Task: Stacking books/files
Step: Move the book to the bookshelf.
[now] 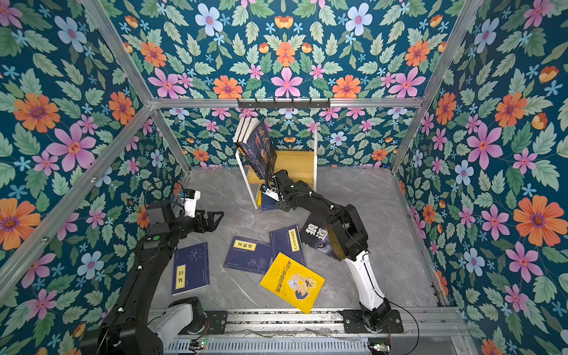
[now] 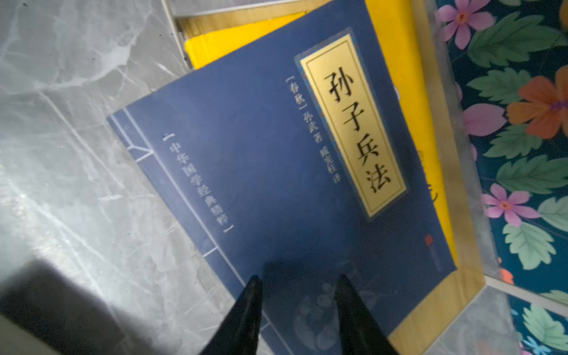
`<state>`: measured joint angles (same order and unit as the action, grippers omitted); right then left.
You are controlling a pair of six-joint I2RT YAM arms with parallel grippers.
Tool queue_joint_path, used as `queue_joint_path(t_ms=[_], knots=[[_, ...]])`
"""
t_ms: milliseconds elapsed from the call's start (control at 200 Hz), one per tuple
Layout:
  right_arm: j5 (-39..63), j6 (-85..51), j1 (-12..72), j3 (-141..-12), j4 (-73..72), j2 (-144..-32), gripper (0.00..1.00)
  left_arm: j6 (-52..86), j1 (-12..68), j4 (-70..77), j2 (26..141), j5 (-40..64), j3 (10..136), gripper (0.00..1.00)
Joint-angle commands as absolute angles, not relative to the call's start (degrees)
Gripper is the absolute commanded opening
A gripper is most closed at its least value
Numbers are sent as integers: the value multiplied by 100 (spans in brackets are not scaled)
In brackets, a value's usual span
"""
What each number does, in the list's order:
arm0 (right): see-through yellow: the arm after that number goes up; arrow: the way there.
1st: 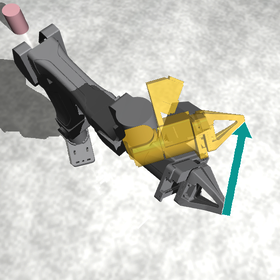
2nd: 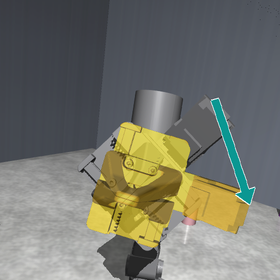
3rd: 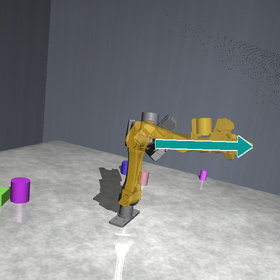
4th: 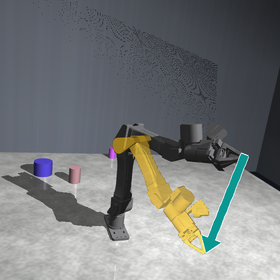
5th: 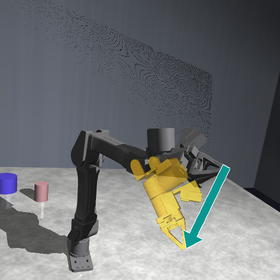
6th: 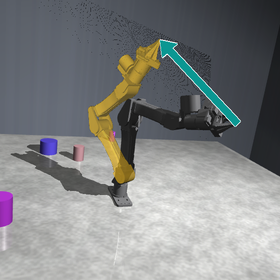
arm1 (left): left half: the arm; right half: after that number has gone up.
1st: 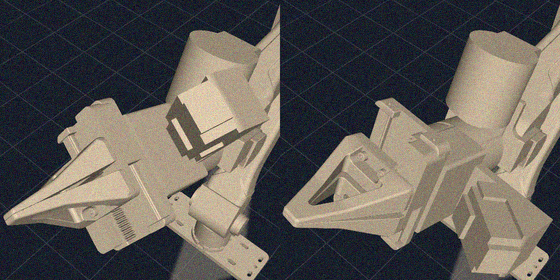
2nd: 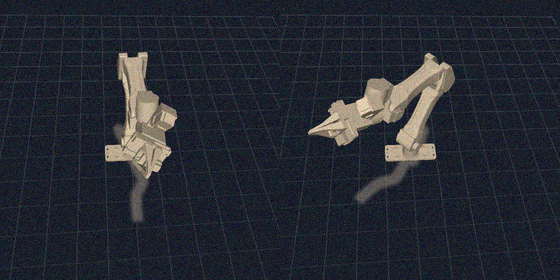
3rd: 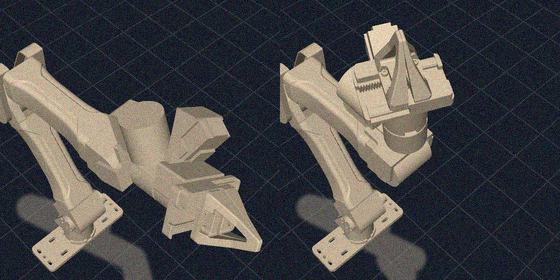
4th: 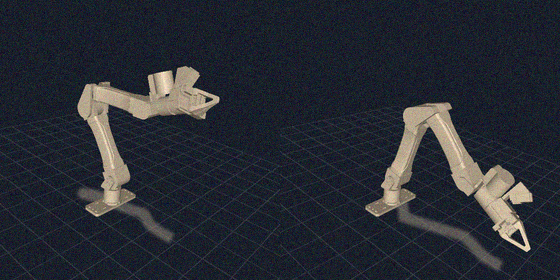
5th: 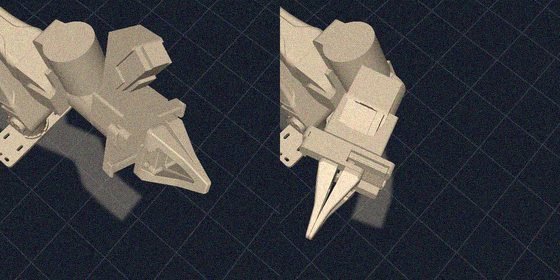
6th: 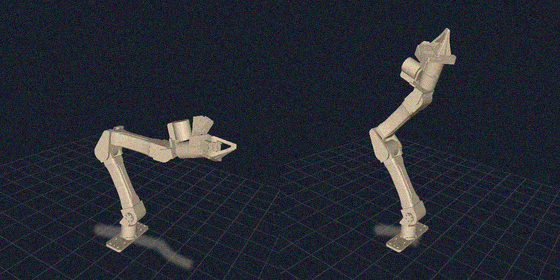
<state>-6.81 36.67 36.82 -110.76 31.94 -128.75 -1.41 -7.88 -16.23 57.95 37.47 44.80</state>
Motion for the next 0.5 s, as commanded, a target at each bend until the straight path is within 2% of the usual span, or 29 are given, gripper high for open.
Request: queue_joint_path(t_ms=[0,175,495], knots=[[-580,3577,3721,-11106,3179,-12897,42,-140,-800,-1489,5777,3806,4475,100],[-330,3792,3920,-11019,3190,-12858,58,-138,-809,-1521,5785,3814,4510,100],[-362,3654,3999,-11456,3151,-13259,63,-140,-809,-1487,5706,3840,4450,100]])
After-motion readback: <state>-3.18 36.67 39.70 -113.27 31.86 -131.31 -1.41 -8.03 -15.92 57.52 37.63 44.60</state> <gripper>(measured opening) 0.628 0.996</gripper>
